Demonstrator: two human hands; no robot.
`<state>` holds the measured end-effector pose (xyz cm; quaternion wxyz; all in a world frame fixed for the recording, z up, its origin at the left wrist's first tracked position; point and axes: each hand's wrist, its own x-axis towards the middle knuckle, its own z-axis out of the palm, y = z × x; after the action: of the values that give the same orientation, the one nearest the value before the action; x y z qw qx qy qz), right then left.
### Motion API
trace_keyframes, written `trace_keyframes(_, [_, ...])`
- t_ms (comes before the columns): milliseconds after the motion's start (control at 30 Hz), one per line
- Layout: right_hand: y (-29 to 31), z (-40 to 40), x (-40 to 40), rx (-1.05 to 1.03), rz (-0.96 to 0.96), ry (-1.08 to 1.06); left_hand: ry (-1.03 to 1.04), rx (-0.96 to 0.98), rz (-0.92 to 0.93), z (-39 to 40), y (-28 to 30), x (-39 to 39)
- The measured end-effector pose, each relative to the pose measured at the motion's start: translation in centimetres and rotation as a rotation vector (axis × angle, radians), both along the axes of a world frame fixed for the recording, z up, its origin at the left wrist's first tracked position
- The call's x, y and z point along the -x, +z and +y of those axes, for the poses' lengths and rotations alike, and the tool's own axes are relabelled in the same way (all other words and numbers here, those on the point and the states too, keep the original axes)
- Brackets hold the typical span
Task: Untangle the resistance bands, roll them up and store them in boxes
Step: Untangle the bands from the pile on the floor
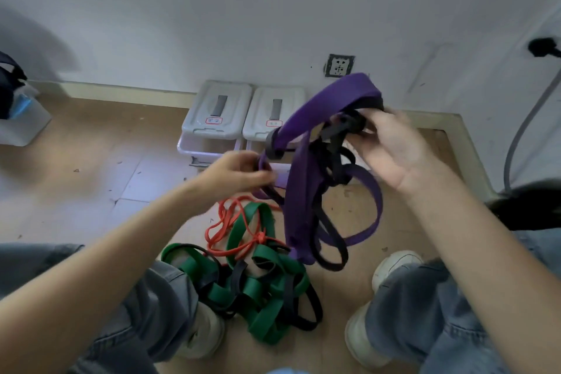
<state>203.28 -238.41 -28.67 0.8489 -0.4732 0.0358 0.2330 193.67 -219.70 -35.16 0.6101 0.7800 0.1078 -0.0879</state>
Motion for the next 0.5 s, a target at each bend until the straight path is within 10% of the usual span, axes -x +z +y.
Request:
trace_keyframes(200, [-4.6, -1.1, 1.3, 0.832, -0.300, 0.485, 0.239, 0.492, -0.124, -1.3, 5.0, -1.0])
trace_keyframes(333, [-3.9, 0.1, 4.0, 0.623, -0.449, 1.046, 0.315, 0.612, -0.075, -3.2, 6.9, -1.1])
trace_keyframes(500, [-6.7, 3.6, 6.6, 0.698, -0.712, 0.581, 0.285, 0.910, -0.052, -2.6, 8.3, -0.9])
